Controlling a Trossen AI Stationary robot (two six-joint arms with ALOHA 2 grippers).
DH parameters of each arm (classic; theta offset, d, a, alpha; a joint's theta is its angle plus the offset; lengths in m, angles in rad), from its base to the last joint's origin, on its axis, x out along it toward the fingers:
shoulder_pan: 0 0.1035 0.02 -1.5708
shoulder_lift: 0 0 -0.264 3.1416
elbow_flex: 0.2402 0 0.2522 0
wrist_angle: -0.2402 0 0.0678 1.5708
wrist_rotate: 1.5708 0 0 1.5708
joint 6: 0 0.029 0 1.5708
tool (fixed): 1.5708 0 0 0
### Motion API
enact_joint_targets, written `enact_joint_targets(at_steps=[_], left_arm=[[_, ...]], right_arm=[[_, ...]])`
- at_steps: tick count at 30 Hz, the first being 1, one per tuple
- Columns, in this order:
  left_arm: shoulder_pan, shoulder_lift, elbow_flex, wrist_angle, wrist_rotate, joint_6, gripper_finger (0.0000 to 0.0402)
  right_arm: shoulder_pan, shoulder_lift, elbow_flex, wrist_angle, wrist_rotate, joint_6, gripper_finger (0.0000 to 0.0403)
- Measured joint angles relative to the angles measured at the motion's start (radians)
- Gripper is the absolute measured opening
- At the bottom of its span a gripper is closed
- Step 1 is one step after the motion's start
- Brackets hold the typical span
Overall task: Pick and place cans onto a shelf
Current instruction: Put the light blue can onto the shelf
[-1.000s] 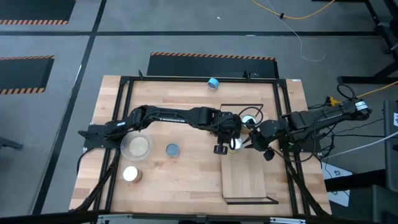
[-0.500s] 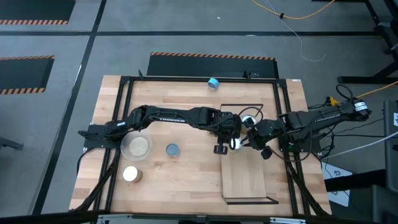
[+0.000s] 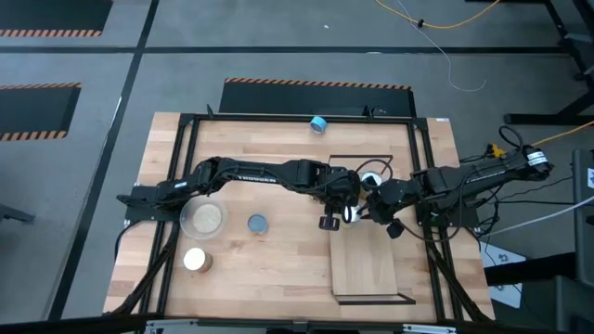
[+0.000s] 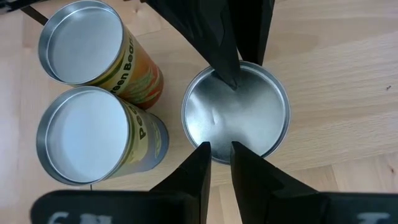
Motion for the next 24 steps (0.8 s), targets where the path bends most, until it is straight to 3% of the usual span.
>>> enact_joint_targets(at_steps=[11, 17, 24], left_arm=[[0.000, 0.000, 0.000, 0.000, 0.000, 0.000, 0.0055], [0.000, 0.000, 0.000, 0.000, 0.000, 0.000, 0.0055], [0.000, 0.000, 0.000, 0.000, 0.000, 0.000, 0.0055]], right_arm=[[0.000, 0.000, 0.000, 0.000, -0.004, 0.000, 0.0010], [0.001, 0.000, -0.001, 0.002, -0.011, 0.012, 0.0010], [0.002, -0.031, -0.005, -0.011, -0.055, 0.138, 0.0004]])
